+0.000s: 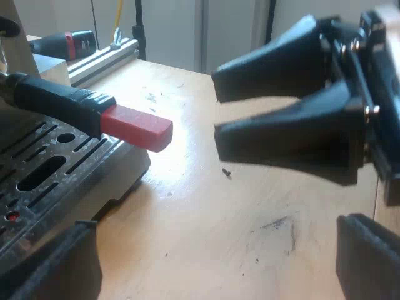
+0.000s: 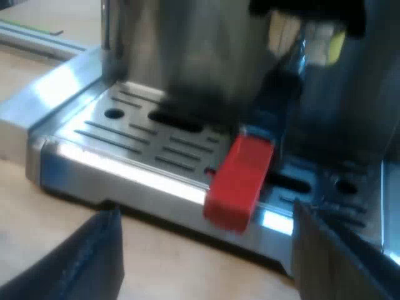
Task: Grind coffee beans and then tamp
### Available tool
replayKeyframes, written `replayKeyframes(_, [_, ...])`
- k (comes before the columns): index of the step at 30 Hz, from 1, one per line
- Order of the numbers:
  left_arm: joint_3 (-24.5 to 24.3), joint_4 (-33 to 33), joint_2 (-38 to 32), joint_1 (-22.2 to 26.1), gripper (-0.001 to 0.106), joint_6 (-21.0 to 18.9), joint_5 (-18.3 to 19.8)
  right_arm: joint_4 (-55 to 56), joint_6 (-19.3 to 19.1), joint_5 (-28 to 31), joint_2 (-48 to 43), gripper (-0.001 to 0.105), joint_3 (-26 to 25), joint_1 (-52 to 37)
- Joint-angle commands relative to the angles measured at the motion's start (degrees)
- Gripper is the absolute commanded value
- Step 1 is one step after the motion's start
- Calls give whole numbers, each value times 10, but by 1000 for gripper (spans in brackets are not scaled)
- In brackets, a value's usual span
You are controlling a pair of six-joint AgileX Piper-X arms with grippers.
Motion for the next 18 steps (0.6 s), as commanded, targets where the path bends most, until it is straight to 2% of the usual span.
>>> replayKeyframes(1, [-2,-12,2,-3,78,-5,5,47,4,5,-4,61,-30,-2])
replayKeyframes(4, [-2,-13,2,-3,78,-5,5,111,33,-10,-4,61,-57,-16])
replayKeyframes(5, [-2,-15,2,-3,78,-5,5,153,75,-14,-4,61,-72,-28])
replayKeyframes(6, [-2,-16,2,-3,78,-5,5,175,88,-19,-4,61,-80,-35])
replayKeyframes(7, [-2,-16,2,-3,78,-5,5,212,117,-39,-4,61,-94,-48])
replayKeyframes(9, [-2,-16,2,-3,78,-5,5,289,151,-99,-3,61,-130,-83])
replayKeyframes(13, [-2,-16,2,-3,78,-5,5,347,161,-140,-3,61,-165,-122])
replayKeyframes(18, [-2,-17,2,-3,78,-5,5,389,177,-226,1,61,-198,-163])
